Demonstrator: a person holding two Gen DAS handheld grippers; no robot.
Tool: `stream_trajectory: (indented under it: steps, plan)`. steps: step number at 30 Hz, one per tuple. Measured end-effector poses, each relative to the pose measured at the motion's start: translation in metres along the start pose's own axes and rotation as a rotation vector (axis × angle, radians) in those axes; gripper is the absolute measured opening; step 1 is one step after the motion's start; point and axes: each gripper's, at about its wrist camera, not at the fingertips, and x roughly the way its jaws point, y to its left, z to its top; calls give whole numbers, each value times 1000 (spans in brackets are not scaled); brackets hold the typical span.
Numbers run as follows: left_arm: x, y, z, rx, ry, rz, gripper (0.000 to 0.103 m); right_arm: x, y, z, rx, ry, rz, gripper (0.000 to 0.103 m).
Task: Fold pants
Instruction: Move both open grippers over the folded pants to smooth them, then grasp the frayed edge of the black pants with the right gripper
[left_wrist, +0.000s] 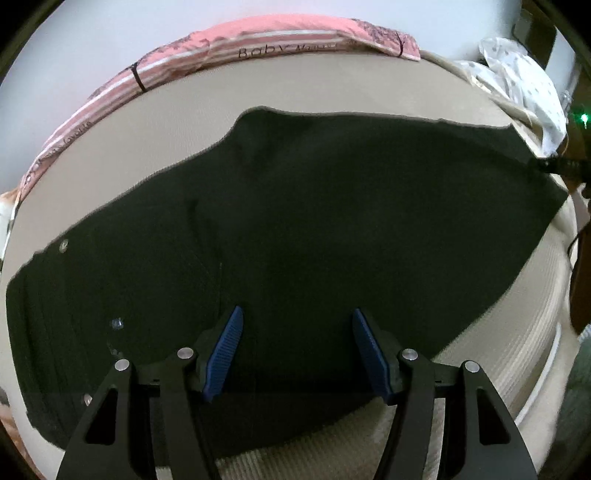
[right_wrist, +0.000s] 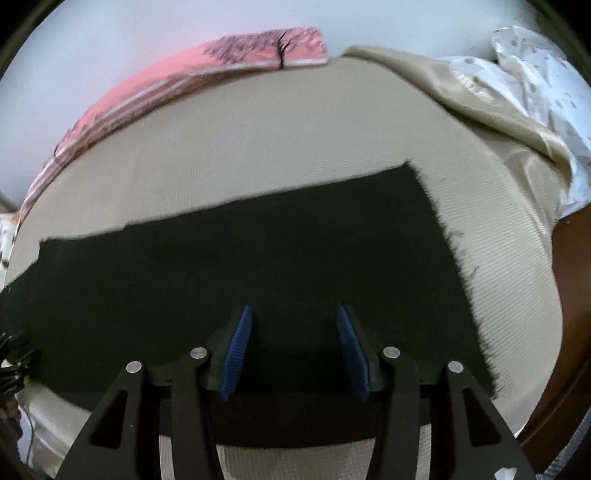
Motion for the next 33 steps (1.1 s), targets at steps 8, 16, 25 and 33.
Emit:
stream_trajectory:
  steps: [8,16,25,33]
  plan:
    - [-20,-1,4,-82,-29,-15,63,-10,-46,28,8,-46,54,42]
    - [-13,-36,40,-106,-86,-37,63,2,-102,73,15,-96,85,27]
    - [10,-64,63,-82,-46,-46,63,35,-109,92,-51,-70,105,26]
    - [26,-67,64,-116,14,-14,63,49,-113,104,-92,-51,125,26]
